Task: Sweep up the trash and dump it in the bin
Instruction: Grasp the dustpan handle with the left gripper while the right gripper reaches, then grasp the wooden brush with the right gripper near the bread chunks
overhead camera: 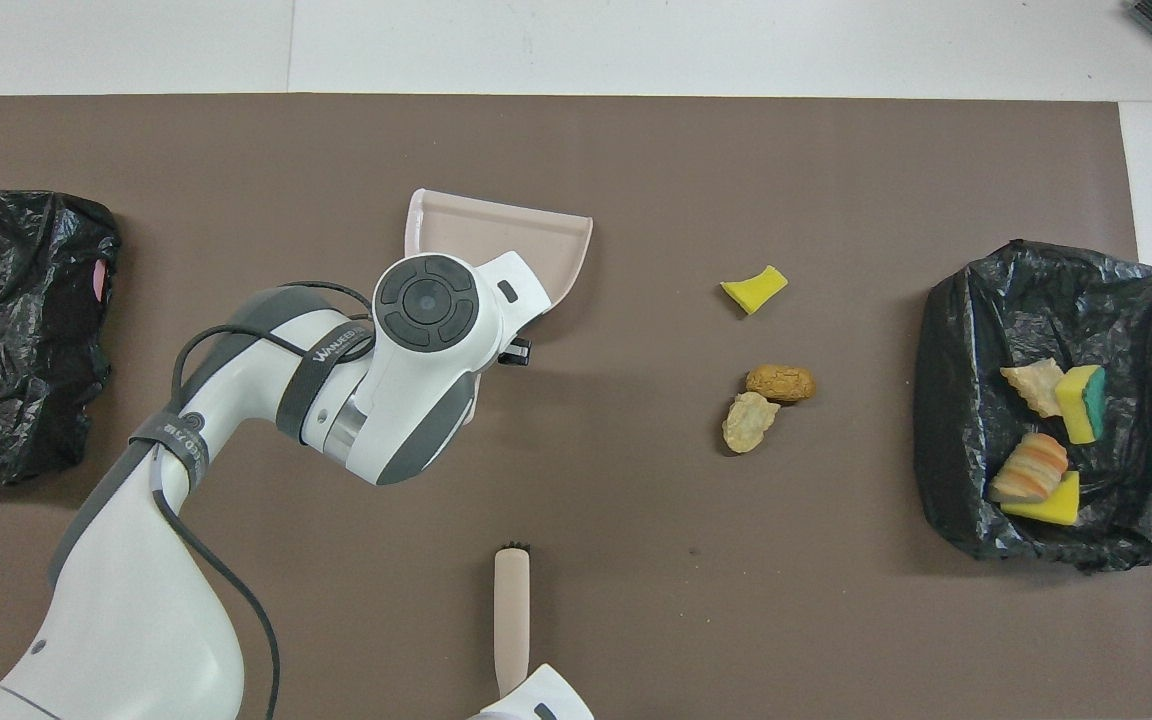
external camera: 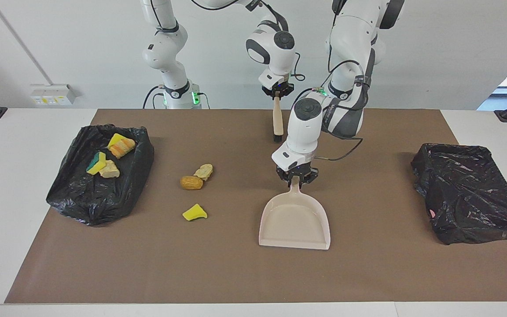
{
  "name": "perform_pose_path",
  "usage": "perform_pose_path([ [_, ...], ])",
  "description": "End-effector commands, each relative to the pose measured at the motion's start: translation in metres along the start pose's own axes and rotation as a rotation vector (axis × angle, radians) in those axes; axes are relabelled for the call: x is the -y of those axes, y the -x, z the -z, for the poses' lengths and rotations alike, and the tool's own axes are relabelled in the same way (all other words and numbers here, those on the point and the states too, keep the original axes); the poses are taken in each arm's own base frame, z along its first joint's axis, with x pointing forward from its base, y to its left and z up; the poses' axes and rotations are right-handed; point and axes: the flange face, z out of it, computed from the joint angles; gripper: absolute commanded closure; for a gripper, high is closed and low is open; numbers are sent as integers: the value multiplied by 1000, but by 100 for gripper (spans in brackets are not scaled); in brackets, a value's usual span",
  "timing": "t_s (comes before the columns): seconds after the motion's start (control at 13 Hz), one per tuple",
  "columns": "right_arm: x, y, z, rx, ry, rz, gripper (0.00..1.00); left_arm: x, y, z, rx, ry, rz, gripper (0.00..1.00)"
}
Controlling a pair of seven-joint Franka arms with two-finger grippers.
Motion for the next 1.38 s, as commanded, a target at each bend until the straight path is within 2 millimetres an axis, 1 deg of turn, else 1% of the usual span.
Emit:
perform_pose_path([
  [0.0, -32, -11, 39, -34, 40, -21, 100, 4, 0, 6, -11, -24, -9, 97],
  [0.15, -61, -23, 61, -42, 97, -29, 100, 9, 2, 10, 5, -54, -64, 98],
  [0.23, -78, -32, 71, -42, 124, -29, 100, 12, 5, 17, 19, -72, -128, 100],
  [0.38, -111, -58, 85, -56, 181, -53, 100, 39, 3, 28, 49, -82, -309, 100],
  [0.46, -129, -74, 88, -79, 230, -57, 100, 46, 5, 33, 73, -82, -406, 100],
  [0.61, -159, -107, 91, -115, 291, -69, 100, 50, 8, 32, 111, -84, -544, 100],
  [0.69, -178, -126, 89, -117, 325, -58, 100, 52, 9, 33, 127, -80, -617, 100],
  [0.77, -201, -142, 88, -114, 360, -30, 100, 58, 10, 32, 142, -75, -688, 100],
  [0.92, -244, -172, 83, -108, 411, 7, 100, 62, 18, 31, 200, -61, -851, 100],
  [1.0, -267, -188, 82, -103, 399, 14, 100, 65, 22, 31, 229, -52, -912, 100],
  [1.15, -307, -214, 75, -109, 397, 66, 100, 63, 26, 30, 235, -41, -1021, 100],
  [1.23, -320, -223, 74, -113, 393, 92, 100, 59, 29, 26, 233, -33, -1091, 100],
  [1.3, -324, -230, 71, -118, 387, 112, 100, 53, 32, 28, 218, -34, -1152, 100],
])
